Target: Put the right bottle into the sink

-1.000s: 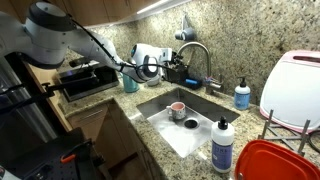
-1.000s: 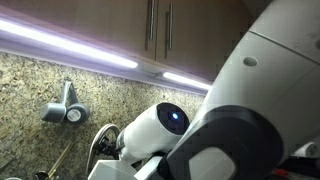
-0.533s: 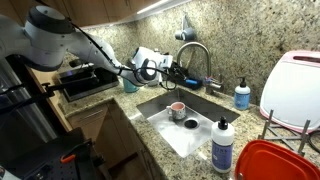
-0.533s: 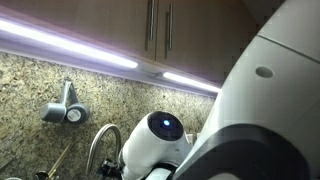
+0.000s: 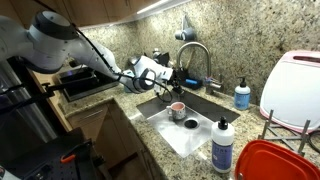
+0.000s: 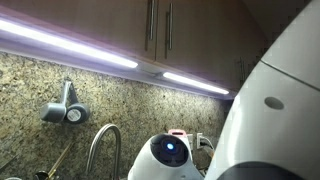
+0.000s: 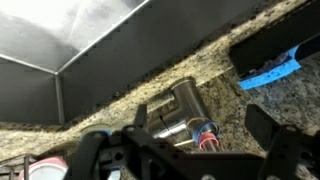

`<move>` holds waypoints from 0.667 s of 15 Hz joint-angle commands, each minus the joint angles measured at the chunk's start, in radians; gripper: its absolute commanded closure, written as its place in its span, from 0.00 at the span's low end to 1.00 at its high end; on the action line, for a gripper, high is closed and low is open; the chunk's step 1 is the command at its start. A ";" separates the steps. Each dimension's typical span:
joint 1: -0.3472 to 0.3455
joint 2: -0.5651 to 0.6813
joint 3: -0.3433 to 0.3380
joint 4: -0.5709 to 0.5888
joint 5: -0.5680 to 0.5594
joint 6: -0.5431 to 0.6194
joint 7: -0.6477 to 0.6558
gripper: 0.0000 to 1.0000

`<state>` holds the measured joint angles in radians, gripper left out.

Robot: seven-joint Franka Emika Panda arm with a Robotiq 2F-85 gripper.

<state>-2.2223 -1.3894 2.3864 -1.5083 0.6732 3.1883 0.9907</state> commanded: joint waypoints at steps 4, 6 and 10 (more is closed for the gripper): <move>-0.019 -0.015 0.047 -0.007 0.084 -0.007 -0.010 0.00; -0.025 -0.016 0.057 -0.015 0.082 0.000 0.002 0.00; -0.025 -0.017 0.057 -0.015 0.083 0.000 0.016 0.00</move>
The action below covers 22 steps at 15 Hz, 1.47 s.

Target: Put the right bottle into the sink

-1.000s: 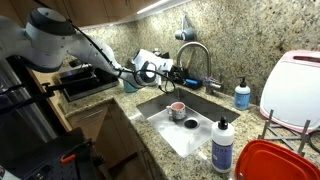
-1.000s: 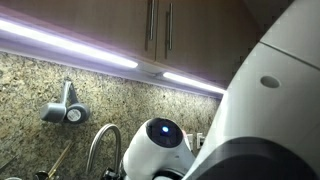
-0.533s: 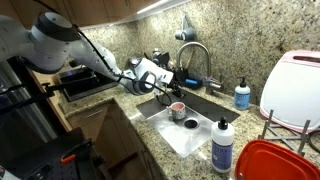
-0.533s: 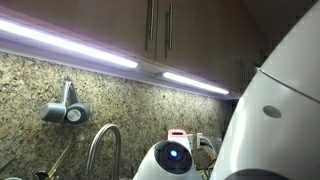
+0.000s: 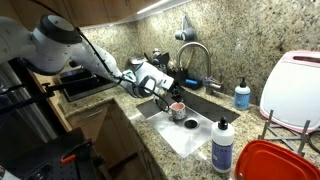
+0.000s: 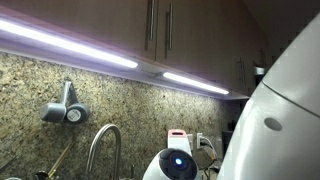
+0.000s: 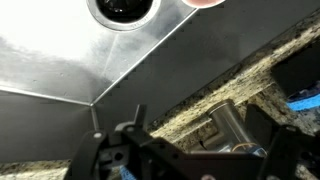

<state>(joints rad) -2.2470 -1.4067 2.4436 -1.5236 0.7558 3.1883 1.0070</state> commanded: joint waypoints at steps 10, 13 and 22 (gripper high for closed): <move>0.000 0.000 0.000 0.000 0.000 0.000 0.000 0.00; 0.000 0.000 0.000 0.000 0.000 0.000 0.000 0.00; -0.020 0.018 0.004 -0.023 0.012 0.000 0.003 0.00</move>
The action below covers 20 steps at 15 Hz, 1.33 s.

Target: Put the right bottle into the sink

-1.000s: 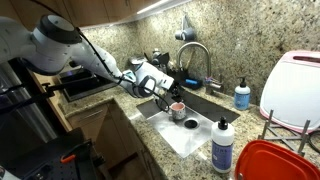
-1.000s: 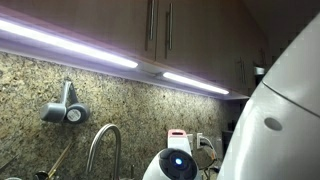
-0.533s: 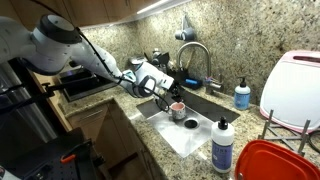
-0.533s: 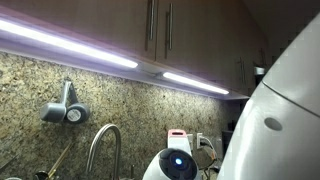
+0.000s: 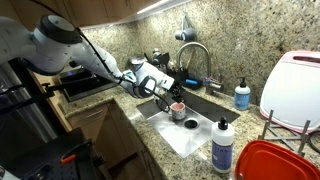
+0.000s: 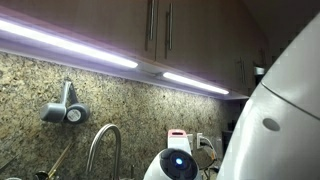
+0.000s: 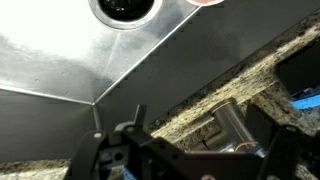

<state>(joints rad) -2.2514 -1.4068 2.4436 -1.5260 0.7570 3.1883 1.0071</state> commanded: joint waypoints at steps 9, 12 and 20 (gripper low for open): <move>-0.038 0.074 0.028 -0.150 0.066 0.054 -0.009 0.00; -0.049 0.112 0.066 -0.210 0.087 0.116 -0.029 0.00; -0.105 0.162 0.122 -0.338 0.124 0.190 0.000 0.00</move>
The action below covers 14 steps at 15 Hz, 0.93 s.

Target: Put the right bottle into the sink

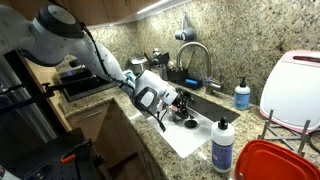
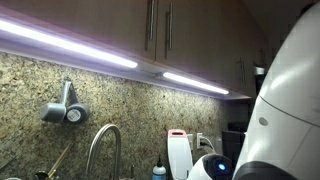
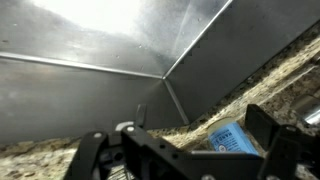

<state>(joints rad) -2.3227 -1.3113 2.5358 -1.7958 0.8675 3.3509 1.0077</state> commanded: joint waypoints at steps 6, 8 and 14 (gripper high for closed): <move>-0.075 0.134 0.026 -0.146 0.029 0.063 -0.005 0.00; -0.086 0.165 0.032 -0.178 0.020 0.088 -0.010 0.00; -0.053 0.215 0.040 -0.271 0.006 0.104 0.008 0.00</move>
<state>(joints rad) -2.4006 -1.1544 2.5744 -1.9928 0.8846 3.4554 1.0076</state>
